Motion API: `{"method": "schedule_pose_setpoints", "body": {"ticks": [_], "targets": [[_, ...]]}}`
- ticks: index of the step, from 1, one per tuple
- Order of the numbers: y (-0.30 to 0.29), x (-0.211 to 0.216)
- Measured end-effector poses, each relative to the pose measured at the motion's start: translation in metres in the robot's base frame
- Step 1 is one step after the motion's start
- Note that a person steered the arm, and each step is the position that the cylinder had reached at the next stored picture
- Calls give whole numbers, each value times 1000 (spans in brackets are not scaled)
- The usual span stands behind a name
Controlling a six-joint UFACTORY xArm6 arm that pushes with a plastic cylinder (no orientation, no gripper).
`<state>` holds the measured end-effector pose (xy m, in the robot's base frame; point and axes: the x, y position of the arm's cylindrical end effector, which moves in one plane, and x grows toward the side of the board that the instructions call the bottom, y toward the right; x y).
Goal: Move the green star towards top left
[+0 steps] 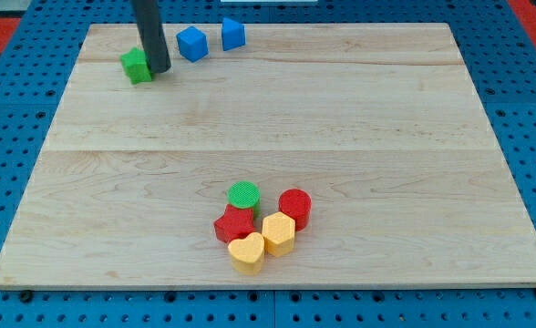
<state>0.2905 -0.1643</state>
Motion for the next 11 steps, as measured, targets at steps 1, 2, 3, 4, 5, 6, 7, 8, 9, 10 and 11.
{"method": "schedule_pose_setpoints", "body": {"ticks": [1, 2, 3, 4, 5, 6, 7, 8, 9, 10, 11], "targets": [[1, 16], [-7, 26], [-32, 5], [-37, -17], [-37, 1], [-50, 11], [-65, -9], [-65, -37], [-65, -38], [-65, -38], [-62, -26]]}}
